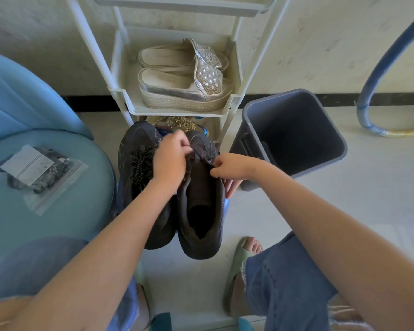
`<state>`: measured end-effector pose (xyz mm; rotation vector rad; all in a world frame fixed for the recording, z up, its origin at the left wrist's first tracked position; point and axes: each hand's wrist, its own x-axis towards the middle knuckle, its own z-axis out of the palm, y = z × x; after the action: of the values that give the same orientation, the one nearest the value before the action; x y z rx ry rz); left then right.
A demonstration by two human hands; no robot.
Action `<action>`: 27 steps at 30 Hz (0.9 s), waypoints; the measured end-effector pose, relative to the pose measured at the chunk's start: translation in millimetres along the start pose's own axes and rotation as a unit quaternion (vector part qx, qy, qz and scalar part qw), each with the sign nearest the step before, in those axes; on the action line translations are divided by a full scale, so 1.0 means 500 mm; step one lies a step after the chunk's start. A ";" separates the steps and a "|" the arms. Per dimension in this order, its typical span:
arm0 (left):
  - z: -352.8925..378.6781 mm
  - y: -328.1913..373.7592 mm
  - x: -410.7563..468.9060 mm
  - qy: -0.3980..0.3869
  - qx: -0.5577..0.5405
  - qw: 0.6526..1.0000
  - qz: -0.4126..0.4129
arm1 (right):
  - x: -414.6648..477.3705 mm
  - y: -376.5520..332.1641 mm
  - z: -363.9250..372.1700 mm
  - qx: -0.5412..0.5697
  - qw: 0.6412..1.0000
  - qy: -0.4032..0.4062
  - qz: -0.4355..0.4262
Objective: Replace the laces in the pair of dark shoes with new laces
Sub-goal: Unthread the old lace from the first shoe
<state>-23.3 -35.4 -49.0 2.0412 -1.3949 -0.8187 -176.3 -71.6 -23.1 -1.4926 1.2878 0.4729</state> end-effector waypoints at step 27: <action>-0.026 0.031 0.003 -0.073 0.176 0.968 0.166 | -0.010 -0.016 0.006 -0.054 0.997 0.035 -0.034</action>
<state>-23.0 -40.8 -29.4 1.9400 -2.0188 -0.6178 -170.2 -67.5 -16.5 -1.6509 1.2780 0.4561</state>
